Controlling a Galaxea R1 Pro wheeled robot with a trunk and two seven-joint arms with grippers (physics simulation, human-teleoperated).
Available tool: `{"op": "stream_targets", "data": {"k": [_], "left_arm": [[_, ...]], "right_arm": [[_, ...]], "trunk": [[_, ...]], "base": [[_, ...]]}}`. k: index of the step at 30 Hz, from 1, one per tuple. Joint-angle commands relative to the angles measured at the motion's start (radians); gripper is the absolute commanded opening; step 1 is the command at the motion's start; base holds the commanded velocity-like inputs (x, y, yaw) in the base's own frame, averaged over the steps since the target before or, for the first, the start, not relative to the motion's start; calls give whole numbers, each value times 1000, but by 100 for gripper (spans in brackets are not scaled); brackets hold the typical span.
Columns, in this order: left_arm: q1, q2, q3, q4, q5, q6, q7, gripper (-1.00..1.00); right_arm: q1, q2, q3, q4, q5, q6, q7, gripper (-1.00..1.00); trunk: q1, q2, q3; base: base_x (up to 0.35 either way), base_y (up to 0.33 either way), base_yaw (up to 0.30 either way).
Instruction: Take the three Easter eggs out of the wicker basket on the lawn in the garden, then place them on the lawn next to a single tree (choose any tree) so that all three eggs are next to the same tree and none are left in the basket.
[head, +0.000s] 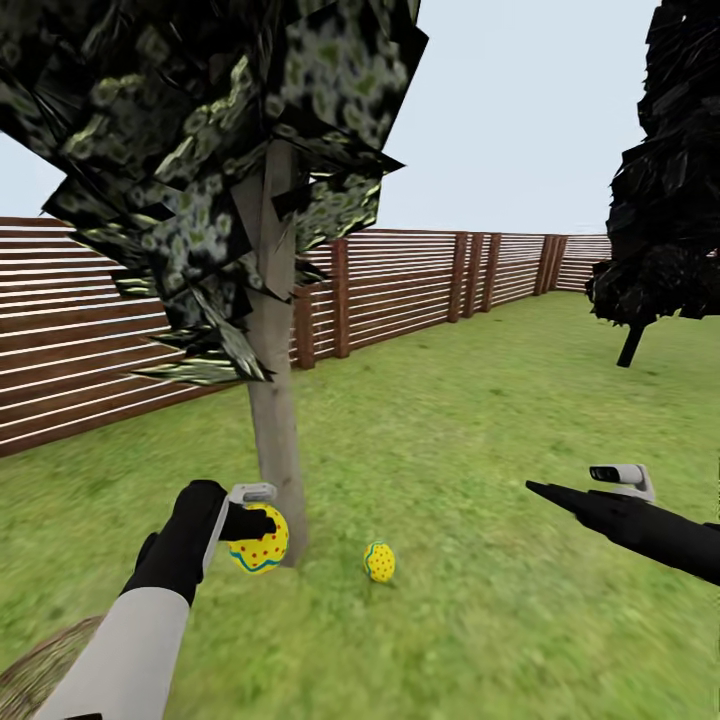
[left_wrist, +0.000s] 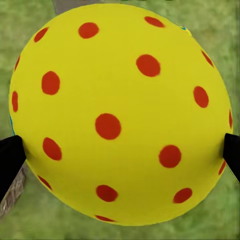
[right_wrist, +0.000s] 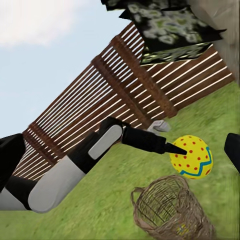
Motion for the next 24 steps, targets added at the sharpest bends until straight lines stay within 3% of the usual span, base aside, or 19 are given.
{"op": "stream_targets", "data": {"k": [1, 24], "left_arm": [[-1, -1, 4, -1, -10, 3, -10, -100], [-2, -2, 4, 23, -10, 3, -8, -100]], "right_arm": [[-1, 0, 0, 1, 1, 5, 3, 100], [-1, 0, -1, 1, -7, 5, 7, 100]], "trunk": [[0, -1, -1], [0, -1, -1]], "base": [[151, -290, 0], [186, -283, 0]]}}
